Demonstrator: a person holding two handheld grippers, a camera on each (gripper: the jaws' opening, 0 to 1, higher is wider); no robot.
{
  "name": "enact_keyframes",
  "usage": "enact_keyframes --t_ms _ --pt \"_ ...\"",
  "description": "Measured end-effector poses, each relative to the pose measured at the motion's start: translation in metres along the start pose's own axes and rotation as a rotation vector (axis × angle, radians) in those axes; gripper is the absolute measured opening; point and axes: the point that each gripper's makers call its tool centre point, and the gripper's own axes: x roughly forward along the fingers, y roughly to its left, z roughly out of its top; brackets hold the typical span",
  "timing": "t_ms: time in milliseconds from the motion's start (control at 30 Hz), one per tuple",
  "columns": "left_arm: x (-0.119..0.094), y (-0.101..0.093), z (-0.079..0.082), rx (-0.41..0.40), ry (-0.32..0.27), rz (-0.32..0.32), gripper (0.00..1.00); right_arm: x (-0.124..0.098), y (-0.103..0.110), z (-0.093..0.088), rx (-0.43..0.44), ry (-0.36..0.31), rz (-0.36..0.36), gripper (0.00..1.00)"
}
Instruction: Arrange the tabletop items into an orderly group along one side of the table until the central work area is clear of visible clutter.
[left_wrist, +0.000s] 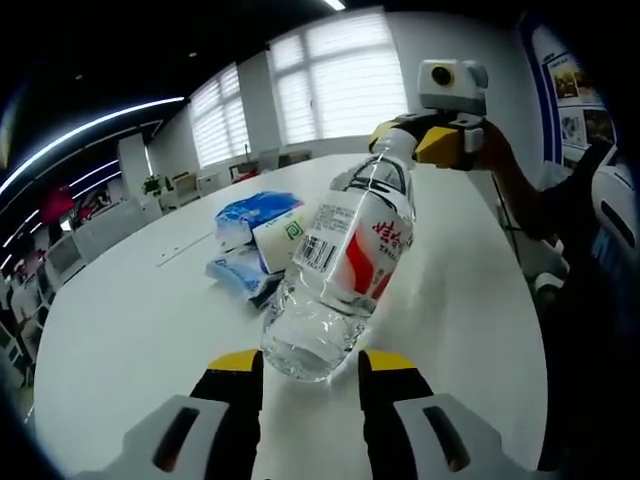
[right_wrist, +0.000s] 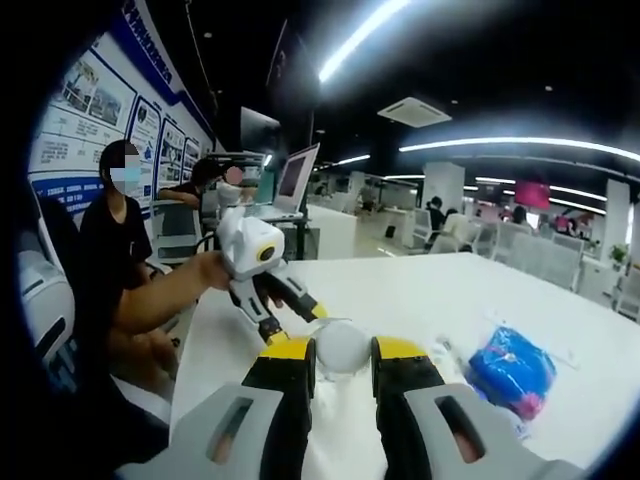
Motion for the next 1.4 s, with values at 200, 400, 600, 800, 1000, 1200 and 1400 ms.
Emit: enact_keyframes --t_ms 200,400,600,800,1000,1200,1400 --pt "-0.001 0.0 -0.001 0.0 0.0 0.006 0.37 0.004 -0.001 0.005 0.008 -0.023 -0.003 0.2" --pt "-0.004 0.0 0.001 -0.004 -0.014 0.009 0.37 0.01 -0.001 0.01 0.007 -0.038 -0.001 0.2" --pt "-0.004 0.001 0.006 0.001 -0.03 0.014 0.34 0.017 0.002 0.017 -0.003 -0.048 0.011 0.2" --pt "-0.004 0.001 0.006 -0.003 -0.032 0.013 0.35 0.021 0.002 0.021 -0.007 -0.051 0.022 0.2" --pt "-0.002 0.002 0.005 -0.007 -0.033 0.022 0.35 0.026 0.001 0.026 0.001 -0.06 0.028 0.2" --pt "-0.001 0.001 0.004 -0.007 -0.026 0.033 0.35 0.033 0.001 0.032 0.005 -0.073 0.032 0.2" --pt "-0.001 -0.001 0.001 -0.004 -0.015 0.041 0.35 0.041 0.007 0.038 -0.014 -0.067 0.068 0.2"
